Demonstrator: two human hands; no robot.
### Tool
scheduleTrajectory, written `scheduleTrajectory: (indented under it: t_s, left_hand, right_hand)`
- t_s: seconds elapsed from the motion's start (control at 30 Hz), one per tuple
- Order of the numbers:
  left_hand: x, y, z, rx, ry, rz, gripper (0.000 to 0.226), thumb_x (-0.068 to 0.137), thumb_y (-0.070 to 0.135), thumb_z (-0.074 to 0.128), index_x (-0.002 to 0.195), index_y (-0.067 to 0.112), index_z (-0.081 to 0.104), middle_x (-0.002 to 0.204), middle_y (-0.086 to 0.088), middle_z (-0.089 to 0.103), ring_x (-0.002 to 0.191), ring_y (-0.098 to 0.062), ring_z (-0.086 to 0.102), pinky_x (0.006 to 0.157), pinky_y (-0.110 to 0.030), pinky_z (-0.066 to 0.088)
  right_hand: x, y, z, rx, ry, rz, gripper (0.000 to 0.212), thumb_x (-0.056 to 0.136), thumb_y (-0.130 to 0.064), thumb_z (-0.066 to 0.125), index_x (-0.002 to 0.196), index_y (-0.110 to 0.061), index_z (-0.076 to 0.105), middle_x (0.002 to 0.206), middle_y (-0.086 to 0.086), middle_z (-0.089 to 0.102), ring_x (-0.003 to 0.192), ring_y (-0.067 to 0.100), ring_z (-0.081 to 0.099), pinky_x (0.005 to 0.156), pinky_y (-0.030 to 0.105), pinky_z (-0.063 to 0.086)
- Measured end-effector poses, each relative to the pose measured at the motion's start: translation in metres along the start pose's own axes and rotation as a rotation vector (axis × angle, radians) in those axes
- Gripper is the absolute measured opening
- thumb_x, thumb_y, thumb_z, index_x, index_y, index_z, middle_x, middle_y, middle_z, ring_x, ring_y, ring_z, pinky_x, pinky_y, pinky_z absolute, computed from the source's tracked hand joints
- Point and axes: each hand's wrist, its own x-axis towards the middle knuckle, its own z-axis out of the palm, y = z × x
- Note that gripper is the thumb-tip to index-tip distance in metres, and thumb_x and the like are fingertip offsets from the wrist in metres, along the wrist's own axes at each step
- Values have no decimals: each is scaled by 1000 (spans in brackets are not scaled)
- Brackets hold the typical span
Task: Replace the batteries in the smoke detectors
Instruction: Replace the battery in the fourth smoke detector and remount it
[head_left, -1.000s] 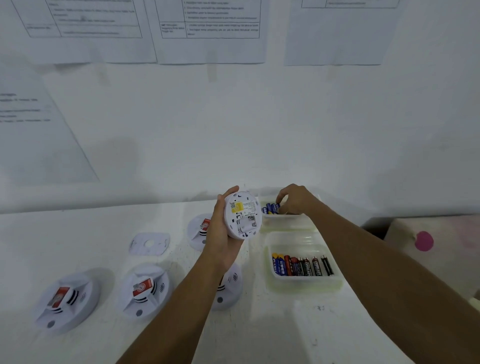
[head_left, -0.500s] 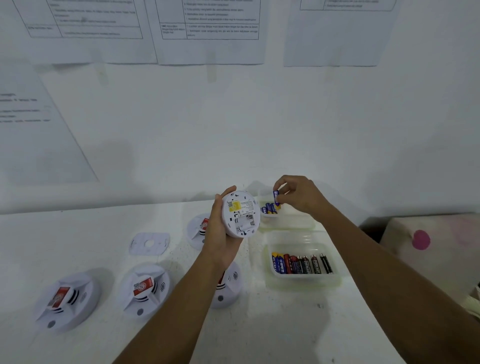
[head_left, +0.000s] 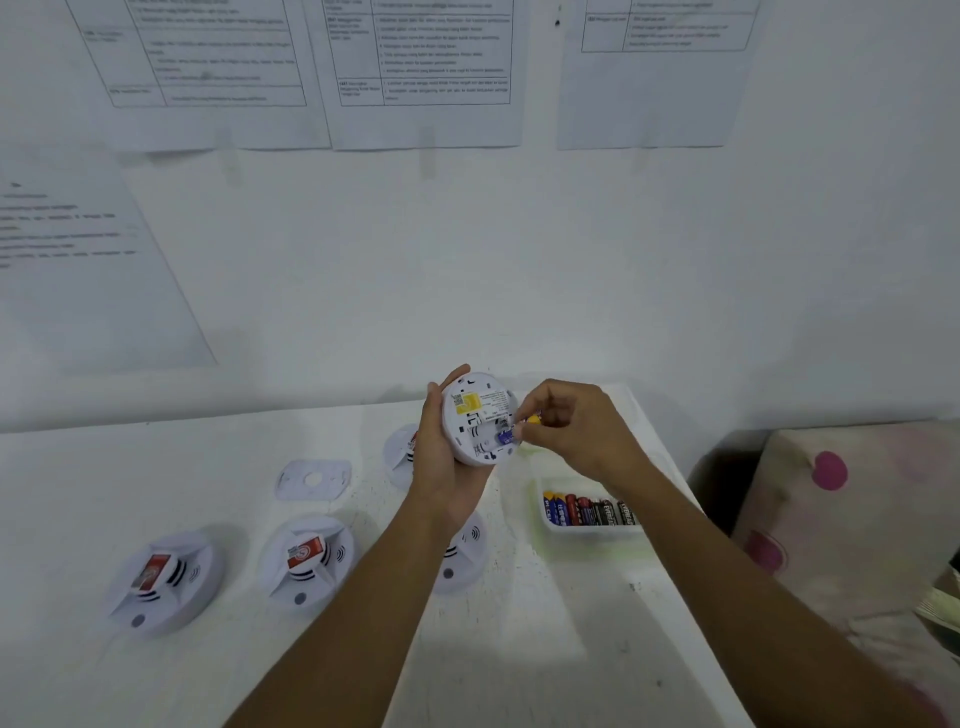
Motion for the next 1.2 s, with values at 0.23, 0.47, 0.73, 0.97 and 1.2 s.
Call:
scheduleTrajectory:
  t_s: [0.23, 0.47, 0.73, 0.97, 1.2]
  left_hand:
    - [-7, 2, 3, -20, -20, 16, 44, 101, 50, 33, 128, 24, 58, 138, -13, 57, 123, -34, 53, 112, -55, 33]
    - [-6, 4, 6, -23, 11, 84, 44, 98, 54, 36, 125, 27, 59, 125, -10, 64, 112, -30, 58, 92, -44, 48]
    - [1, 3, -6, -20, 55, 72, 41, 100, 50, 35, 121, 26, 62, 123, -10, 64, 117, -33, 54, 96, -49, 45]
    - [14, 13, -20, 27, 61, 59, 45, 94, 50, 42, 127, 26, 59, 130, -8, 62, 123, -32, 54, 113, -58, 31]
    - [21, 14, -22, 48, 78, 32, 47, 98, 47, 37, 133, 22, 55, 134, -10, 58, 126, -32, 52, 111, -54, 35]
  right_hand:
    - [-17, 6, 35, 76, 371, 24, 24, 70, -20, 86, 87, -18, 69, 81, -5, 70, 71, 7, 63, 66, 19, 52]
    - [-32, 17, 70, -216, 498, -164, 24, 87, -37, 69, 106, -23, 74, 102, -12, 60, 98, 7, 53, 82, 24, 46]
    - [-9, 36, 32, -359, 189, -294, 25, 94, -39, 55, 100, -24, 75, 103, -8, 66, 95, 8, 56, 79, 20, 40]
    - [75, 72, -35, -578, 7, 214, 16, 87, -23, 69, 102, -20, 71, 82, -2, 71, 71, 12, 64, 68, 25, 50]
    - [115, 87, -30, -656, -223, 334, 35, 81, -23, 77, 115, -18, 70, 115, 4, 65, 97, 19, 62, 81, 25, 47]
